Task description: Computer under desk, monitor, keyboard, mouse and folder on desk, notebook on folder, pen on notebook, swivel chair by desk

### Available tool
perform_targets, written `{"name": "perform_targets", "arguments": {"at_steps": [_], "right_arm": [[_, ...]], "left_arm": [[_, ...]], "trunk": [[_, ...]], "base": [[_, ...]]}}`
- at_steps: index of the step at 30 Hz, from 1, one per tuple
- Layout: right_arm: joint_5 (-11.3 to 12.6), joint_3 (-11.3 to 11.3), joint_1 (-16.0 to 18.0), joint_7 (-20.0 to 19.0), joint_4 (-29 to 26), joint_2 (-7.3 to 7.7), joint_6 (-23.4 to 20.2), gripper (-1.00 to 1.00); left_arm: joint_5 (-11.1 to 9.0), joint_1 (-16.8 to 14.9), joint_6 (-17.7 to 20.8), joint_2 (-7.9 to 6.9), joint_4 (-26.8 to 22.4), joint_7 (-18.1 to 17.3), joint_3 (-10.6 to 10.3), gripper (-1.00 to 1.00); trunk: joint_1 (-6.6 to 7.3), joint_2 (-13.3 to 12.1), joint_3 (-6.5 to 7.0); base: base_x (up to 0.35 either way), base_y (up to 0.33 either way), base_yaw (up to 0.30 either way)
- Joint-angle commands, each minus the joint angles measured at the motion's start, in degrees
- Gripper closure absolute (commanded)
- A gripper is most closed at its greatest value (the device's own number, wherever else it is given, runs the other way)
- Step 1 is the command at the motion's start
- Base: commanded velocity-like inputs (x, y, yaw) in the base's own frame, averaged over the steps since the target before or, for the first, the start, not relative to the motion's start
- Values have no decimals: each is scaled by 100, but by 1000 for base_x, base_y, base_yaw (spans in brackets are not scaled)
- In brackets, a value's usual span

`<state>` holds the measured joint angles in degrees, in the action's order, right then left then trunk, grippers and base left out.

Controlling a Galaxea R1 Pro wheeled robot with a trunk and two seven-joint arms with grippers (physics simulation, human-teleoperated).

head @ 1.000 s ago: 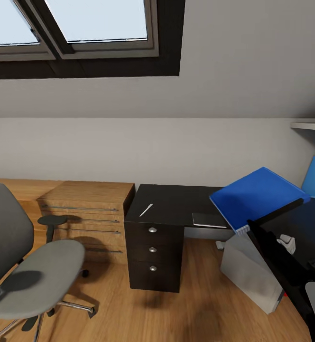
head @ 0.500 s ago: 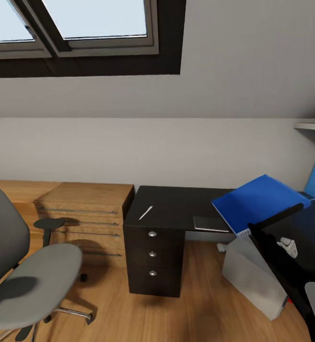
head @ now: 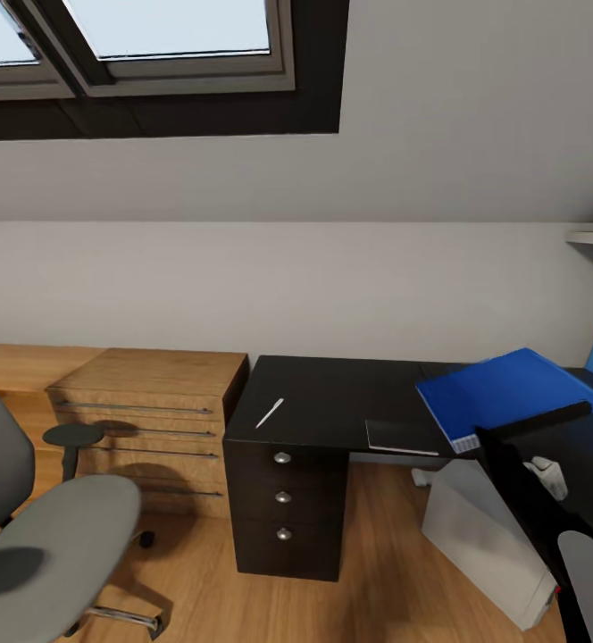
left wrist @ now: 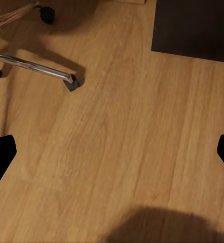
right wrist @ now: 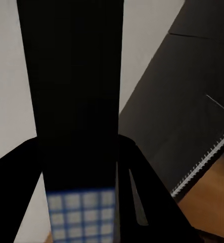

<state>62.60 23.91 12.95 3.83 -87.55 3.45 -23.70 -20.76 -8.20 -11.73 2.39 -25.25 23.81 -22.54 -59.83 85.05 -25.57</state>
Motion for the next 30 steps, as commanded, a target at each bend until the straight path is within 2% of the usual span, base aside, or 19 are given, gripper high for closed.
{"name": "perform_targets", "arguments": {"at_steps": [1, 4, 8, 11, 15, 30], "right_arm": [[63, 6, 5, 81, -8, -21, 9, 100], [62, 7, 6, 193, -26, -92, 151, 100], [60, 16, 6, 194, -69, -112, 158, 100], [60, 24, 1, -119, -142, -140, 137, 100], [60, 26, -2, -216, -151, -149, 44, 100], [63, 20, -3, -397, -182, -203, -64, 100]], "left_arm": [[-60, -6, -31, -4, 3, 36, -49, -100], [-60, -6, -31, -2, 3, 36, -49, -100], [-58, -6, -37, -1, 3, 36, -49, -100], [-52, -6, -84, -1, 3, 36, -49, -100], [-53, -6, -99, -1, 3, 39, -49, -100], [-68, -4, -80, -1, 4, 54, -48, -100]], "trunk": [[0, 4, -6], [0, 4, -6], [0, 4, -6], [0, 4, -6], [0, 4, -6], [329, -598, 263]], "base": [[19, -6, 0], [8, -3, 0], [1, 0, 0], [0, 0, 0], [0, 0, 0], [0, 0, 0]]}}
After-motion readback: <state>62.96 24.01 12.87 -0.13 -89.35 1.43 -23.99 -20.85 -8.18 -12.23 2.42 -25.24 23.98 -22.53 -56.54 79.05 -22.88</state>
